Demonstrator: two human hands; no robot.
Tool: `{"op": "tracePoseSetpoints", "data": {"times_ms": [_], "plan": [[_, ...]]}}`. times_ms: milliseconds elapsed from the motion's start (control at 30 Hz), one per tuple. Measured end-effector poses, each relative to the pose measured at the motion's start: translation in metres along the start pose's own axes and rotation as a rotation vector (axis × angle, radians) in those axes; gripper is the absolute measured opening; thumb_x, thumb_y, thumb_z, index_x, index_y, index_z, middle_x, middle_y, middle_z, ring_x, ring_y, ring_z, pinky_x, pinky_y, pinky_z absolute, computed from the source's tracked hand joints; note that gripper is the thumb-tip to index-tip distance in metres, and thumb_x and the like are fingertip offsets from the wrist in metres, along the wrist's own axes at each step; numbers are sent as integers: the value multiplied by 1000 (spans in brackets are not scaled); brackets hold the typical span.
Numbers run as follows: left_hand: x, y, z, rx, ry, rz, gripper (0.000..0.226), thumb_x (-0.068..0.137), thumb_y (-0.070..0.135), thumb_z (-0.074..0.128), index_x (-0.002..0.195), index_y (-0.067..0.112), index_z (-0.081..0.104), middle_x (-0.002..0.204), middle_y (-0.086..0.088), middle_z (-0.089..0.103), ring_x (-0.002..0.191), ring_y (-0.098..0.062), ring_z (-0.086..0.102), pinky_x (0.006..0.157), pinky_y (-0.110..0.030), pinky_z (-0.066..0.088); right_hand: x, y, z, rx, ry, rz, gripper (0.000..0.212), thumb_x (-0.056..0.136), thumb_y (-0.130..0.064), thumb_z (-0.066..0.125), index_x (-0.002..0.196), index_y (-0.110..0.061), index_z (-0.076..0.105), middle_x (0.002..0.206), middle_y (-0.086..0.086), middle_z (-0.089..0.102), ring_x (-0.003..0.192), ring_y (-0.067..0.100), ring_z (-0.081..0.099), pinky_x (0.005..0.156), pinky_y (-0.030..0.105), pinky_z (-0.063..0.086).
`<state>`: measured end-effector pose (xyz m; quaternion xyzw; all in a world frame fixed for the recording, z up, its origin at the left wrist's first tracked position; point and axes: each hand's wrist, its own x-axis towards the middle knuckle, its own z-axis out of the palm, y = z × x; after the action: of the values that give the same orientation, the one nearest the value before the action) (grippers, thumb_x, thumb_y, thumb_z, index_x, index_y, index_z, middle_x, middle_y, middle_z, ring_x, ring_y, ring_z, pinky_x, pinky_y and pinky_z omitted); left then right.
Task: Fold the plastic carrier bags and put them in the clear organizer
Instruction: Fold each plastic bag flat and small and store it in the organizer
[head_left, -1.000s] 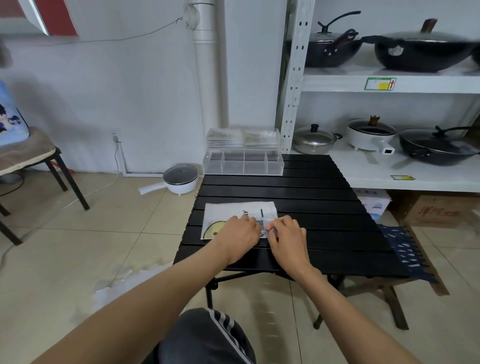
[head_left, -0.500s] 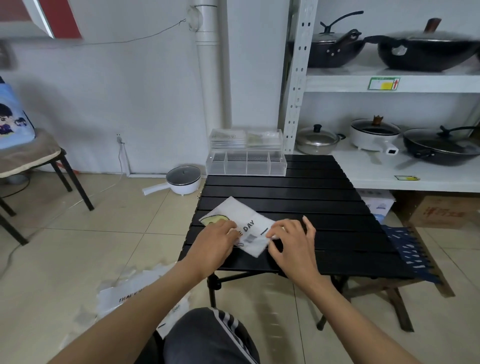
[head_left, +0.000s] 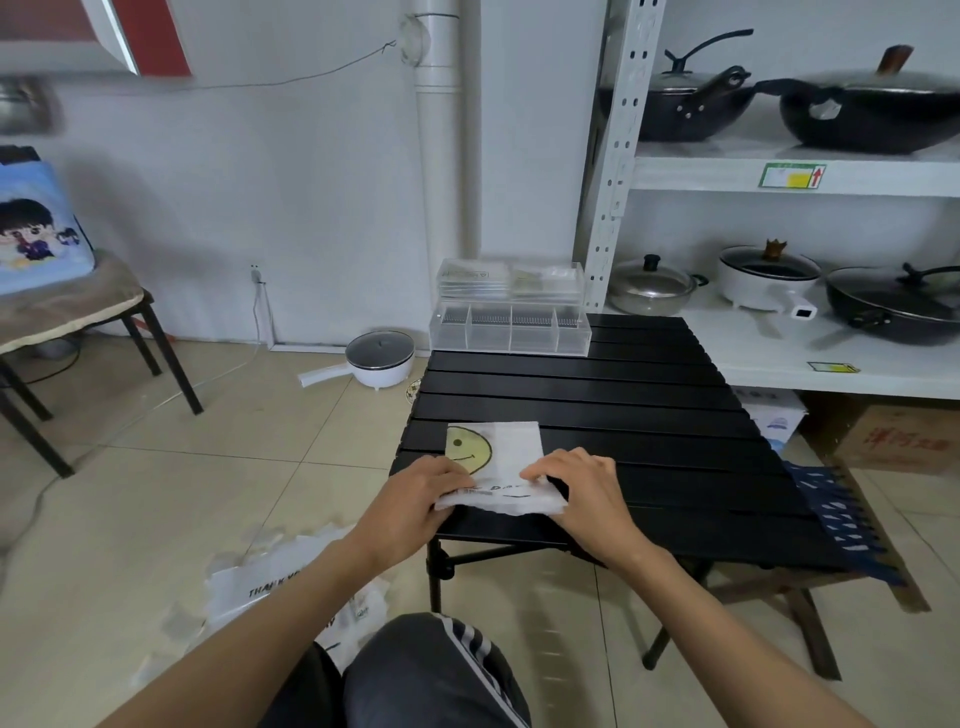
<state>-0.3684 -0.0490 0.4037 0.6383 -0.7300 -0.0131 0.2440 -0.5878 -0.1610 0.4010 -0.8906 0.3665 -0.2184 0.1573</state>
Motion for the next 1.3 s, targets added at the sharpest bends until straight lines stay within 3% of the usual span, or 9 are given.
{"op": "tracePoseSetpoints", "data": {"times_ms": [100, 233, 367, 467, 533, 733, 833, 1067, 1300], "plan": [[4, 3, 1, -94, 37, -114, 16, 92, 16, 58, 103, 23, 69, 99, 10, 63, 92, -7, 54, 83, -24, 45, 4, -4, 1, 16, 15, 55, 9, 87, -30, 69, 90, -37, 64, 97, -18, 60, 94, 5, 48, 91, 29, 27], [13, 2, 9, -201, 50, -423, 16, 93, 32, 59, 93, 17, 64, 97, 5, 62, 90, -12, 57, 79, -30, 51, 9, -6, 3, 51, 9, 162, 28, 91, -36, 64, 68, -35, 47, 73, -12, 46, 79, 9, 43, 91, 35, 33], [22, 5, 11, -199, 74, -485, 23, 90, 27, 63, 73, 18, 50, 75, 3, 53, 70, -12, 49, 61, -19, 38, 13, -5, 10, 120, 76, 262, 15, 91, -39, 60, 87, -26, 64, 75, -7, 58, 83, 11, 50, 89, 32, 29], [23, 5, 10, -227, 122, -504, 13, 89, 22, 64, 82, 24, 53, 69, 11, 50, 64, -9, 46, 56, -15, 33, 15, -10, 13, 102, 142, 315, 15, 93, -41, 54, 94, -29, 62, 73, -8, 60, 83, 13, 53, 88, 33, 29], [23, 4, 10, -241, 157, -533, 10, 89, 20, 63, 98, 23, 59, 73, 13, 56, 67, -6, 52, 62, -19, 42, 17, -14, 15, 75, 163, 337, 16, 94, -40, 54, 105, -32, 61, 74, -11, 61, 84, 11, 54, 88, 33, 29], [27, 4, 18, -178, 212, -576, 50, 87, 20, 65, 133, 16, 45, 87, 7, 61, 85, -14, 61, 78, -32, 52, 17, -24, 17, -37, 160, 351, 36, 92, -34, 56, 126, -29, 49, 75, -11, 61, 85, 14, 53, 89, 34, 33], [27, 4, 21, -71, 207, -519, 52, 86, 18, 63, 132, 23, 38, 117, 0, 49, 86, -16, 59, 76, -35, 55, 14, -24, 20, -78, 184, 322, 50, 90, -32, 59, 137, -28, 42, 93, -8, 59, 89, 15, 52, 88, 35, 34], [32, 5, 20, 218, 7, -402, 32, 95, 22, 47, 125, 20, 57, 131, 0, 43, 107, -20, 46, 80, -34, 52, 18, -25, 23, -375, 152, 78, 41, 88, -14, 61, 126, -30, 61, 132, -1, 51, 111, 20, 49, 93, 39, 30], [48, 5, 15, 147, -55, -497, 28, 88, 17, 59, 115, 16, 64, 121, -9, 52, 102, -26, 54, 88, -34, 49, 28, -26, 28, -311, 168, 245, 24, 96, -16, 46, 113, -20, 62, 112, 1, 56, 100, 21, 49, 88, 37, 35]]}}
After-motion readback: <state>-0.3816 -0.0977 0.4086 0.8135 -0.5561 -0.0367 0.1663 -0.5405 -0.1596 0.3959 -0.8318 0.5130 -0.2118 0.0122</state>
